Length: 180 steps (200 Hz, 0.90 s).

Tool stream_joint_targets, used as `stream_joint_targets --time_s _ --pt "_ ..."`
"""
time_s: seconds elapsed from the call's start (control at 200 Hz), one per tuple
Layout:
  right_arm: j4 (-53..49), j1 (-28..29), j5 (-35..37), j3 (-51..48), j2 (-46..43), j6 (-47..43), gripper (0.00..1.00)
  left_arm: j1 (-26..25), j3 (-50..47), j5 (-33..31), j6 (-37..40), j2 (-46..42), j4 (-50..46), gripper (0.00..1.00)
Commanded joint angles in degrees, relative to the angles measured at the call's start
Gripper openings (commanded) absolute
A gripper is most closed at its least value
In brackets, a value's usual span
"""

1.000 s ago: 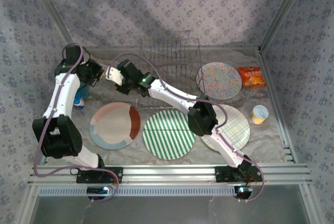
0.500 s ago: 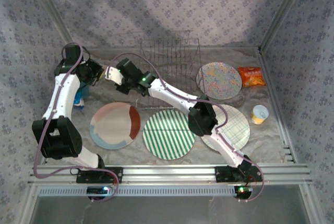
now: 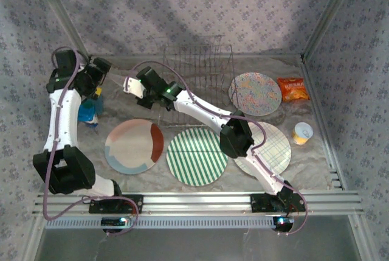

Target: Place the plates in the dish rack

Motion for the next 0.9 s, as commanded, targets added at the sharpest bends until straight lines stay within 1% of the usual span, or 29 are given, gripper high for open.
stream_joint_targets --time_s 0.0,0.11,0.16,0.41,0.67,0.805,0.85,0.895 --pt "0.5 0.1 -2.5 2.5 -5.4 -2.0 0.00 3.1 0.6 3.0 0.5 -2.5 -1.6 0.99" --pt "1.3 0.1 -3.3 2.7 -6.3 -3.1 0.00 5.5 -0.3 4.4 0.7 -3.8 -1.6 0.99" --pt "1.7 0.1 -4.5 2.5 -6.7 -4.6 0.00 6.1 -0.7 4.6 1.0 -4.2 -1.6 0.99" --pt "3.2 0.3 -5.7 2.6 -8.8 -8.7 0.00 8.4 -2.4 5.5 1.4 -4.9 -1.6 0.99" --pt "-0.7 0.1 -8.4 2.7 -14.3 -12.8 0.00 9.5 -1.6 7.5 0.4 -4.0 -1.0 0.99" --pt "-4.5 0.3 -8.3 1.9 -17.4 -17.5 0.00 9.8 0.4 8.4 -1.0 -3.6 -0.3 0.99" --pt "-5.4 0.4 -8.0 0.9 -18.5 -19.1 0.00 10.2 0.8 9.6 -2.0 -3.4 0.0 0.99" --pt "-5.6 0.6 -7.2 -0.9 -20.0 -20.5 0.00 11.0 0.8 11.7 -3.7 -3.2 3.2 0.99"
